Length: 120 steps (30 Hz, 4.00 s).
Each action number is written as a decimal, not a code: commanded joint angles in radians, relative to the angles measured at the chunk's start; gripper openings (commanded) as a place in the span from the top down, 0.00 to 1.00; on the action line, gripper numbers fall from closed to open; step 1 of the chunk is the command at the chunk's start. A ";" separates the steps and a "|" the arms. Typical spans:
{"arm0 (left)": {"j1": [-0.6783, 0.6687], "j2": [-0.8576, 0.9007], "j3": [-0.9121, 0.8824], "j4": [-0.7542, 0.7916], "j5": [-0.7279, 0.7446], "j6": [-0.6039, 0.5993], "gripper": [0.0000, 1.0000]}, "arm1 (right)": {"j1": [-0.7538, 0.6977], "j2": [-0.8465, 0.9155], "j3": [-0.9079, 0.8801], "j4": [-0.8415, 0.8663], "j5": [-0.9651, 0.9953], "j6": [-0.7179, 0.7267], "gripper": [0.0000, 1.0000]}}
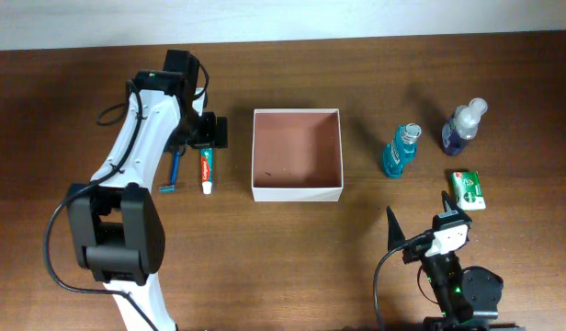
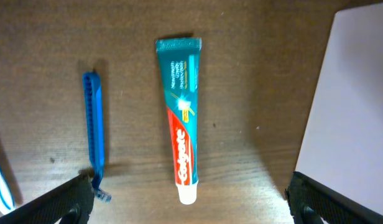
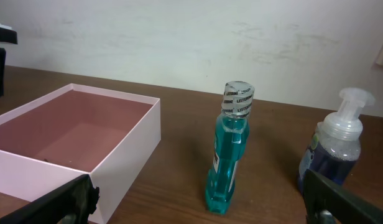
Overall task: Pack container
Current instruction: 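Lower the left gripper and close it on the toothpaste tube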
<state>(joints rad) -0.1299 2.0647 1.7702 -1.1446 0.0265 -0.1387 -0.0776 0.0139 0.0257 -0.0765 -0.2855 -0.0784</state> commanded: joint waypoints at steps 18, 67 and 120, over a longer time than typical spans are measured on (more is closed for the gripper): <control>0.003 0.080 0.013 -0.003 0.034 0.024 0.01 | 0.004 -0.008 -0.010 0.002 0.008 0.004 0.02; -0.005 0.151 -0.023 0.002 0.019 0.024 0.01 | 0.004 -0.008 -0.010 0.002 0.008 0.004 0.02; -0.013 0.215 -0.023 0.007 -0.005 0.020 0.01 | 0.004 -0.008 -0.010 0.002 0.008 0.004 0.02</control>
<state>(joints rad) -0.1413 2.2704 1.7504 -1.1355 0.0223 -0.1268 -0.0776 0.0139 0.0257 -0.0765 -0.2855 -0.0788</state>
